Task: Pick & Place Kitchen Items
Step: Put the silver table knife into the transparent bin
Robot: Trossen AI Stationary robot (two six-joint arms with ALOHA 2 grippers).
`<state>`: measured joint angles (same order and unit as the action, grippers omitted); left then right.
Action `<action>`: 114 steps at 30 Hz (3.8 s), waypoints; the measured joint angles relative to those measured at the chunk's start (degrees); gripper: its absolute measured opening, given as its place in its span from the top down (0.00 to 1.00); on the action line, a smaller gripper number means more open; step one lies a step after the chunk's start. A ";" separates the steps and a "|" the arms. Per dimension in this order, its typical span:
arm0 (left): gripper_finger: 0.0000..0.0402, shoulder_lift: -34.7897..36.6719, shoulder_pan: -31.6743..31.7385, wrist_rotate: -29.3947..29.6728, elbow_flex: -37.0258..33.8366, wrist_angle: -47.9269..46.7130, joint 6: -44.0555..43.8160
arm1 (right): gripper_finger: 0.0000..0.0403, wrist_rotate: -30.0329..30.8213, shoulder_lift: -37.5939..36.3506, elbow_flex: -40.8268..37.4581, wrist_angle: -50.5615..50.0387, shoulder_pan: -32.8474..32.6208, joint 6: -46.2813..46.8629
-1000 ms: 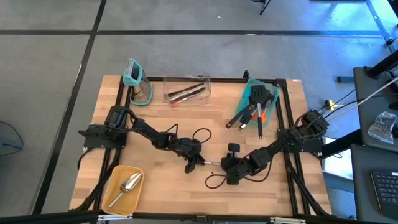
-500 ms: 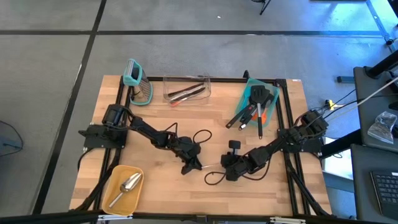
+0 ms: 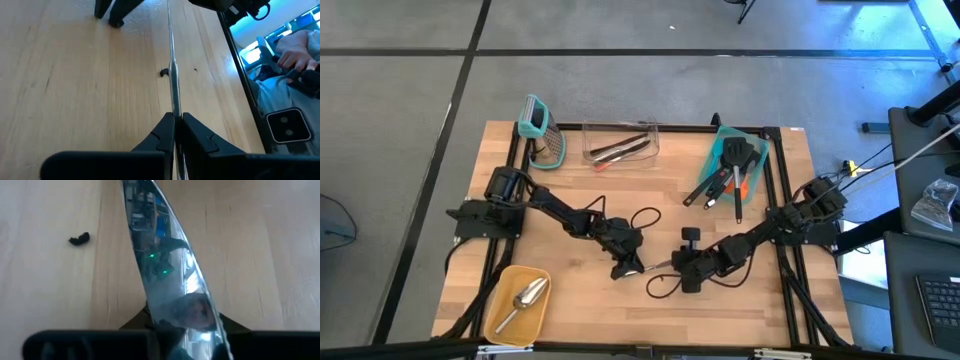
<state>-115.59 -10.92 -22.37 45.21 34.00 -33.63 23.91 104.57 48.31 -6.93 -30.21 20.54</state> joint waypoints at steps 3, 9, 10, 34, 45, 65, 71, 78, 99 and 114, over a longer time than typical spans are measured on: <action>0.97 0.00 0.00 -0.13 0.00 -0.03 0.26 | 0.83 -0.50 0.00 0.00 0.65 0.04 0.45; 0.97 0.02 0.00 -0.85 -0.02 -0.15 0.85 | 0.73 -5.38 -0.02 -0.09 3.23 0.86 2.09; 0.97 0.02 0.00 -0.81 -0.04 -0.17 0.88 | 0.72 -6.34 -0.04 -0.09 3.39 1.12 2.59; 0.97 0.11 0.00 -1.12 -0.20 -0.38 1.97 | 0.67 -9.79 -2.02 -0.24 7.44 2.42 8.80; 0.97 0.13 -0.32 -0.01 -0.13 -0.63 2.64 | 0.67 -12.58 -1.96 -0.31 3.96 2.97 9.94; 0.97 0.13 -1.36 1.61 0.02 -2.17 5.44 | 0.67 -20.77 -4.85 -4.20 7.45 1.60 10.62; 0.97 0.13 -2.16 3.15 0.02 -2.45 5.99 | 0.67 -21.17 -6.20 -4.26 9.90 1.57 10.74; 0.97 0.13 -2.38 4.50 0.04 -2.39 5.53 | 0.67 -21.81 -2.60 -4.22 14.04 2.62 12.18; 0.96 0.64 -3.18 7.10 0.09 -2.16 4.22 | 1.00 -21.74 0.11 -3.04 16.99 4.53 12.11; 0.82 4.66 -3.08 8.82 -0.33 -10.86 9.99 | 1.00 -20.32 0.02 -2.91 16.14 4.32 13.10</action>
<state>-110.93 -14.00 -13.55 44.88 23.14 -23.63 3.59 104.60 45.41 9.21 -25.89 33.65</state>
